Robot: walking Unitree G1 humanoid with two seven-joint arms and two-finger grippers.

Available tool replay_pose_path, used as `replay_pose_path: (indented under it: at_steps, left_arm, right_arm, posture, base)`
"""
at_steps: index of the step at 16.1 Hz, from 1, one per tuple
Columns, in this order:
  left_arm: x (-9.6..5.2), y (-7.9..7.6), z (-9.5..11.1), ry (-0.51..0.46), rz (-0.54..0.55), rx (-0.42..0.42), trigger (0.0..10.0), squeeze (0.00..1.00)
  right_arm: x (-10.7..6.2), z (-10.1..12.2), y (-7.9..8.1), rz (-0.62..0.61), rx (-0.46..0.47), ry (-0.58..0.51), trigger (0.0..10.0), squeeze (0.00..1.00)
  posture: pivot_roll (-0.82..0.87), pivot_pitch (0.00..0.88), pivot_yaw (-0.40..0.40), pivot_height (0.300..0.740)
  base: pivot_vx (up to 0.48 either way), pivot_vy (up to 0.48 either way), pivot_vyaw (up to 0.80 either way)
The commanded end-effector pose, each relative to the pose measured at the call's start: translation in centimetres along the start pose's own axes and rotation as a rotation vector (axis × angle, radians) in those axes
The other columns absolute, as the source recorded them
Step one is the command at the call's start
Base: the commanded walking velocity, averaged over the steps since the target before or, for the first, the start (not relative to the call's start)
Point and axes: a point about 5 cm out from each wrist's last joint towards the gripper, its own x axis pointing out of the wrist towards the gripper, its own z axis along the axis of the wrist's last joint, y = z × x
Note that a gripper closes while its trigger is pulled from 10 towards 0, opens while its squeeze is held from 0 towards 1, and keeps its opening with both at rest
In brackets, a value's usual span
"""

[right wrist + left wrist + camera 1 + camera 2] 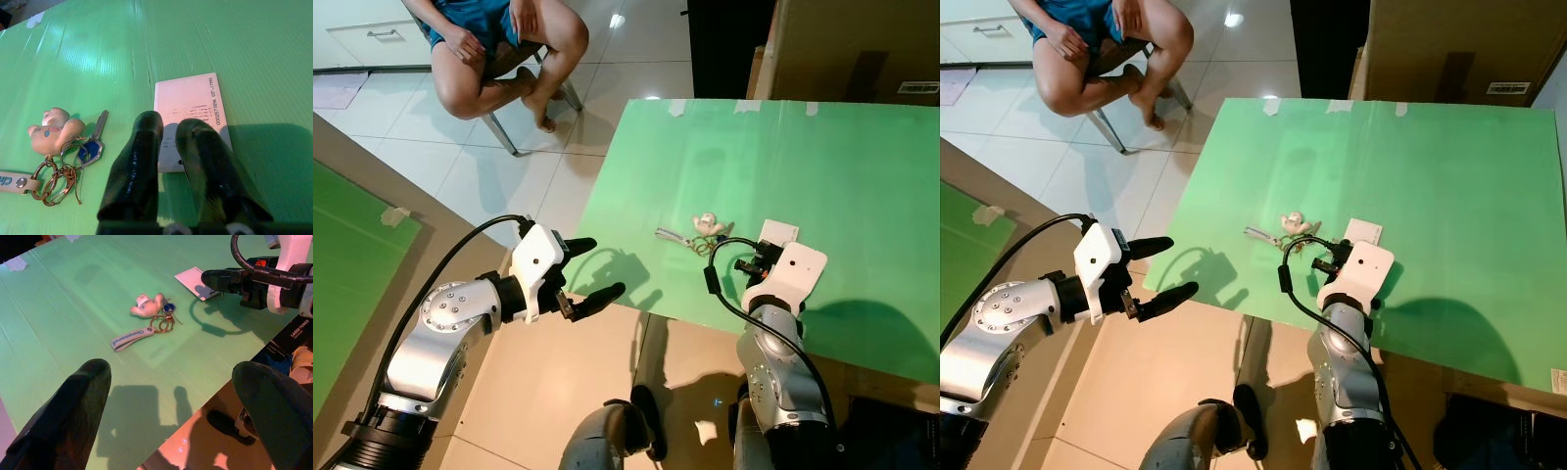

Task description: Hang keys on a hook

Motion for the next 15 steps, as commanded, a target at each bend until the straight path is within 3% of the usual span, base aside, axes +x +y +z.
replay_pose_path:
  at_steps: [1,2,6,8,9,15]
  left_arm:
    - [-0.42,-0.05,-0.28,0.015,0.005,0.001,10.0,0.00]
    - [-0.42,-0.04,-0.30,0.015,0.005,0.001,10.0,0.00]
    - [-0.42,-0.04,-0.38,0.018,0.004,0.002,10.0,0.00]
    - [-0.47,-0.02,-0.37,0.018,0.004,0.003,10.0,0.00]
    - [-0.48,-0.02,-0.38,0.019,0.003,0.003,10.0,0.00]
    - [-0.61,-0.06,-0.31,0.021,0.004,0.005,10.0,0.00]
  right_arm:
    - [-0.74,-0.86,0.95,-0.002,0.042,0.033,10.0,0.65]
    - [-0.74,-0.83,0.95,-0.002,0.040,0.031,10.0,1.00]
    - [-0.83,-0.99,1.03,-0.002,0.038,0.033,10.0,1.00]
    - [-0.83,-1.16,1.05,-0.005,0.040,0.044,10.0,0.22]
    - [-0.82,-1.26,1.04,-0.004,0.041,0.048,10.0,0.00]
    - [-0.79,-1.37,1.05,-0.003,0.043,0.053,10.0,0.00]
  posture:
    - [-0.13,0.290,0.288,0.740]
    - [-0.13,0.290,0.288,0.740]
    - [-0.13,0.291,0.290,0.740]
    - [-0.12,0.292,0.293,0.740]
    - [-0.12,0.292,0.293,0.740]
    - [-0.12,0.298,0.296,0.740]
  base:
    - [0.000,0.000,0.00]
    - [0.000,0.000,0.00]
    - [0.000,0.000,0.00]
    - [0.000,0.000,0.00]
    - [0.000,0.000,0.00]
    - [0.000,0.000,0.00]
